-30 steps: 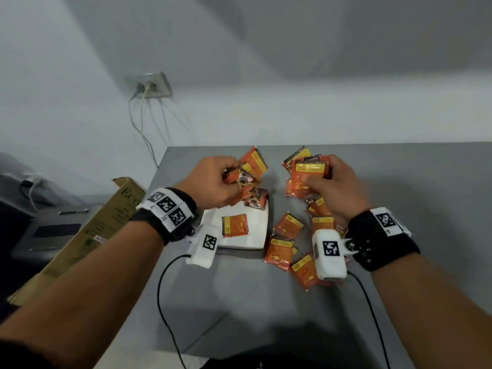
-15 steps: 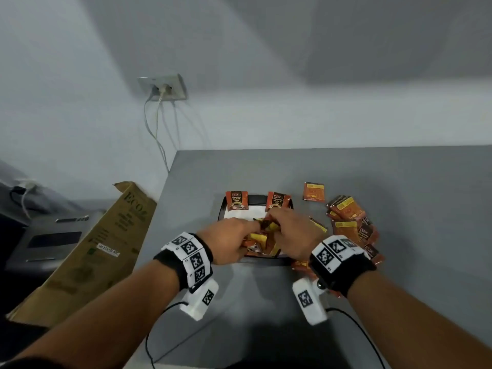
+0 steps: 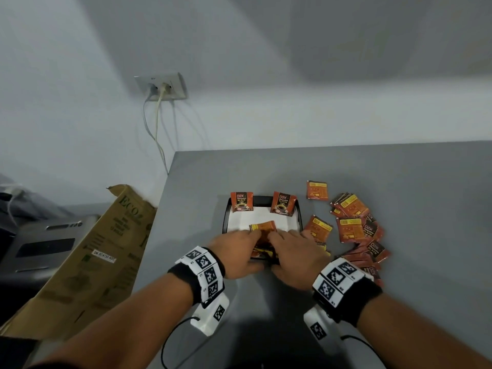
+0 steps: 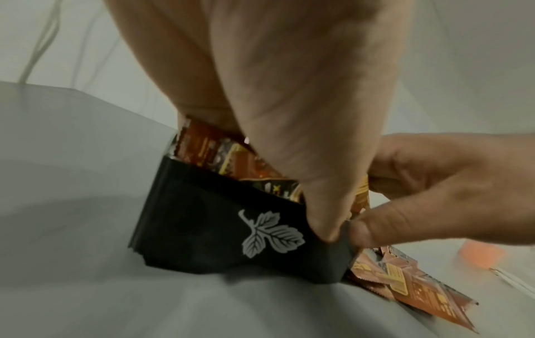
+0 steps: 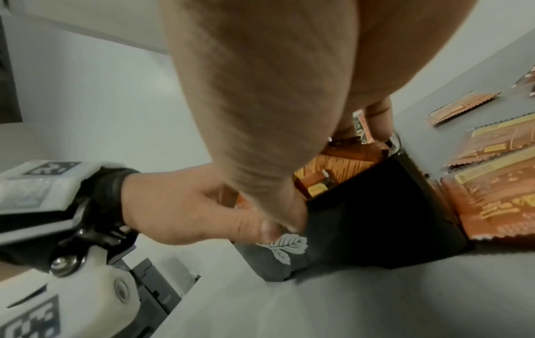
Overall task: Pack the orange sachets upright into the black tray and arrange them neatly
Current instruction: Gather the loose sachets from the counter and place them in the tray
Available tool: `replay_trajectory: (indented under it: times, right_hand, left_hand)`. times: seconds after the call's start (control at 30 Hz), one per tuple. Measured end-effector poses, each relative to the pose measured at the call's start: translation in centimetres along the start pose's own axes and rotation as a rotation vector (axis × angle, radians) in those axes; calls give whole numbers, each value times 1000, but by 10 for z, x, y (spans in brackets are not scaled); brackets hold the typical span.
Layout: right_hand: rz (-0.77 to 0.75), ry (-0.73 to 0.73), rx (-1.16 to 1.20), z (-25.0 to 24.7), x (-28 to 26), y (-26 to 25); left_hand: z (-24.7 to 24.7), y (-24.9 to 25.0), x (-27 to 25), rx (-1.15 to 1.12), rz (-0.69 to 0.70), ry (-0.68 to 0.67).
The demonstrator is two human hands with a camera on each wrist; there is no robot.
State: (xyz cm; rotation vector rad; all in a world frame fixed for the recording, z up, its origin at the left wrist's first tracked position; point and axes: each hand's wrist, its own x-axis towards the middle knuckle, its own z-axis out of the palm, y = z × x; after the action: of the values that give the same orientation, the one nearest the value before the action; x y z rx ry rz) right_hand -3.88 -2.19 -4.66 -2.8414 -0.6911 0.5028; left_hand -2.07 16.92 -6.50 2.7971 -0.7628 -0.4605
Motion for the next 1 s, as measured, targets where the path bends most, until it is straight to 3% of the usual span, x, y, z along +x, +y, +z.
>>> replay_trajectory:
  times: [0.1,0.4,0.6,0.73,0.87,1.0]
  right_hand:
    - [31,81,31,2,1,-3]
    - [59,78,19,13,0,4]
    - [14,92,305,19,-6,-6]
    - [19,100,279,22,-6,1]
    - [-6,103,131,25,-4,3]
    - [6,105,228,22,-5,6]
  left_hand:
    - [3,2,2,10,-27,30]
    - [17,2,-7,7,-32,84]
    - [27,9,-18,10,1,164]
    - [22,6,-17,-90,-2,178]
    - [16,12,-14,-43,24,120]
    - [10,9,-12,-108,1,70]
